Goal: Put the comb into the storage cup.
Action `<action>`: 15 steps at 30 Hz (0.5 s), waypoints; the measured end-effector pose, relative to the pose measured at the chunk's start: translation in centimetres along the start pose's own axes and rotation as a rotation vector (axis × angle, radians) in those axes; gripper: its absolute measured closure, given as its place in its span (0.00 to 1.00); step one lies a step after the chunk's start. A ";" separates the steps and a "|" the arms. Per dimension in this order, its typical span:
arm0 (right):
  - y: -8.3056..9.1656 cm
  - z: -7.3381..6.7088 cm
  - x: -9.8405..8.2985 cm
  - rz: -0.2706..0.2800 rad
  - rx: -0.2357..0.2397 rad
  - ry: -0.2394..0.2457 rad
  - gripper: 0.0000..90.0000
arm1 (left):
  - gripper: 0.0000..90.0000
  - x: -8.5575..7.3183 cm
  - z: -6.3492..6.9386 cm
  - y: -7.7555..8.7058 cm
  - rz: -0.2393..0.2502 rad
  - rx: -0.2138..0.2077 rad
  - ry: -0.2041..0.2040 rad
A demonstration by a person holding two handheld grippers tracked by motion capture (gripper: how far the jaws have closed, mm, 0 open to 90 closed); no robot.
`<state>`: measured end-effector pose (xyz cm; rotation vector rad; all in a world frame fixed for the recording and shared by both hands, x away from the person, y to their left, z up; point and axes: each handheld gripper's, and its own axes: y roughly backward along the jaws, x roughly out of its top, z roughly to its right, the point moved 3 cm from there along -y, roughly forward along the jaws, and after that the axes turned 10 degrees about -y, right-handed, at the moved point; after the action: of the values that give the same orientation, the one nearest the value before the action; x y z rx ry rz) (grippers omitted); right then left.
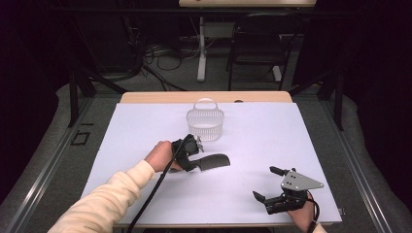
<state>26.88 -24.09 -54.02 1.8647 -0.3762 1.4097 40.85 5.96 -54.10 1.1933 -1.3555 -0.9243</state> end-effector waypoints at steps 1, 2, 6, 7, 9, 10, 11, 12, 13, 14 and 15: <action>0.0 0.0 0.0 0.000 0.000 0.000 0.00 | 0.57 0.1 0.0 -0.1 -0.002 -0.004 -0.002; 0.0 0.0 0.0 -0.001 -0.001 0.001 0.00 | 0.59 0.2 0.0 -0.1 -0.002 -0.011 -0.006; 0.0 0.0 0.0 -0.001 -0.002 -0.002 0.00 | 0.66 0.5 -0.2 -0.4 -0.020 -0.031 -0.027; 0.0 0.0 0.0 -0.001 -0.002 -0.001 0.00 | 0.68 0.6 -0.3 -0.5 -0.017 -0.032 -0.026; 0.0 0.0 0.0 -0.001 -0.001 0.000 0.00 | 0.71 0.7 -0.4 -0.6 -0.027 -0.037 -0.038; 0.0 0.0 0.0 -0.001 -0.001 0.000 0.00 | 0.71 0.8 -0.4 -0.7 -0.026 -0.035 -0.034; 0.0 0.0 0.0 0.000 -0.001 -0.002 0.00 | 0.73 0.8 -0.5 -0.7 -0.038 -0.040 -0.044; 0.0 0.0 0.0 0.000 -0.001 -0.002 0.00 | 0.73 0.8 -0.5 -0.8 -0.044 -0.052 -0.046; 0.0 0.0 0.0 0.000 -0.001 -0.002 0.00 | 0.74 0.9 -0.5 -0.9 -0.055 -0.043 -0.049; 0.0 0.0 0.0 -0.001 -0.001 -0.002 0.00 | 0.74 0.9 -0.5 -1.1 -0.060 -0.058 -0.056; 0.0 0.0 0.0 -0.001 -0.001 -0.002 0.00 | 0.74 0.9 -0.5 -1.1 -0.069 -0.062 -0.062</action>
<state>26.88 -24.13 -54.04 1.8650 -0.3769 1.4072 41.58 4.92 -54.92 1.1784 -1.3318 -1.0527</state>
